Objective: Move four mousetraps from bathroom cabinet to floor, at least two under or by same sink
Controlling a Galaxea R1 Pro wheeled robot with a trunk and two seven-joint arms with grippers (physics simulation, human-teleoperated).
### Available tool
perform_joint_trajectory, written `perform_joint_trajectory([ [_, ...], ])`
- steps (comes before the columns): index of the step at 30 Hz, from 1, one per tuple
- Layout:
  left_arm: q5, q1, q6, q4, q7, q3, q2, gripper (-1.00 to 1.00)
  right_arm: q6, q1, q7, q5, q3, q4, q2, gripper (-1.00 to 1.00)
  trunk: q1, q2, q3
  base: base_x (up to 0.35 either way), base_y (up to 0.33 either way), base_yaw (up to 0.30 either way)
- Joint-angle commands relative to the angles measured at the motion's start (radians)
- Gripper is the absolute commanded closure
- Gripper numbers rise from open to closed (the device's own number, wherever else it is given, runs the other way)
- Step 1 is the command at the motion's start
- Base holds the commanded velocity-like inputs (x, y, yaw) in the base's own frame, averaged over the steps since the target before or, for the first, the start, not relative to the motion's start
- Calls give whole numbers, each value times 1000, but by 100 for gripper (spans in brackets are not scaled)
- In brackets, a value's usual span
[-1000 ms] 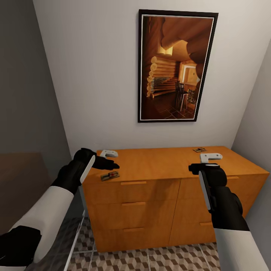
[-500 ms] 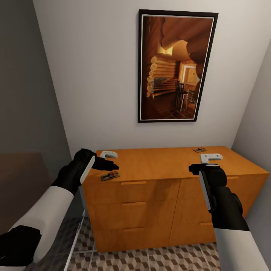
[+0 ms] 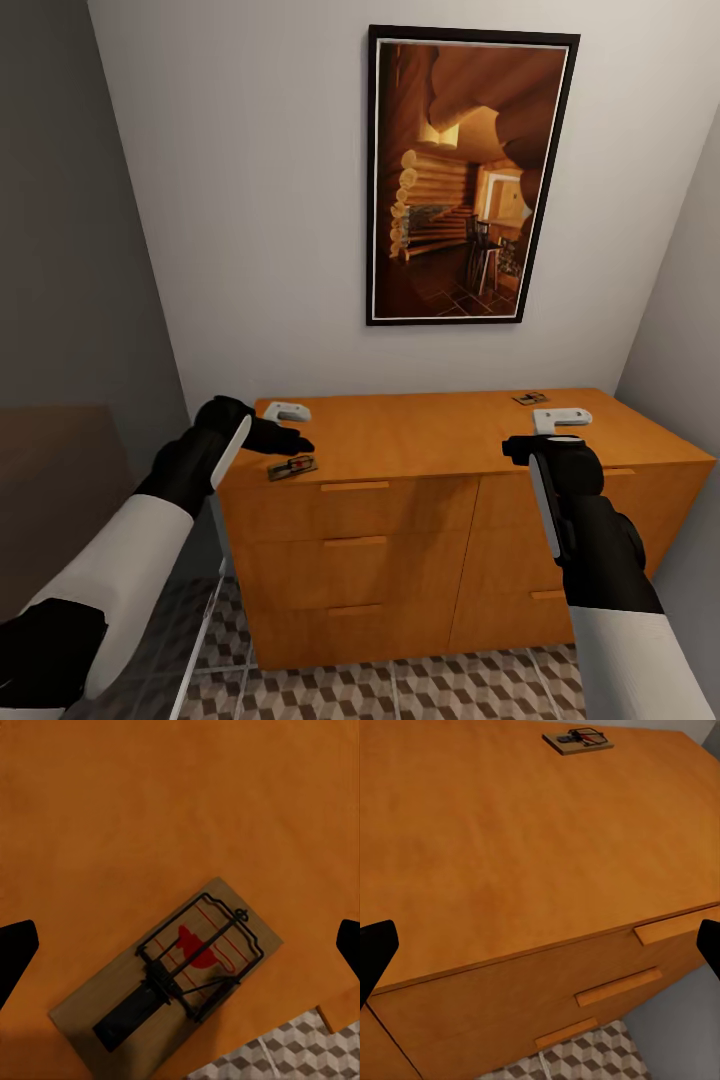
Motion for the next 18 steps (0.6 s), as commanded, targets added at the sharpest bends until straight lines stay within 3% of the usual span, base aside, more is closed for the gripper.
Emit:
perform_joint_trajectory([
  [1, 7, -1, 4, -1, 4, -9, 2, -100, 4, -1, -2, 0, 1, -1, 0, -100, 0, -1, -1, 0, 0, 0],
  [10, 8, -1, 4, -13, 4, -72, 4, -100, 4, -1, -2, 1, -1, -1, 0, -100, 0, -1, -1, 0, 0, 0],
  [18, 10, -1, 4, -28, 4, -90, 3, -100, 4, -1, -1, 1, 0, -1, 0, -100, 0, -1, -1, 0, 0, 0],
])
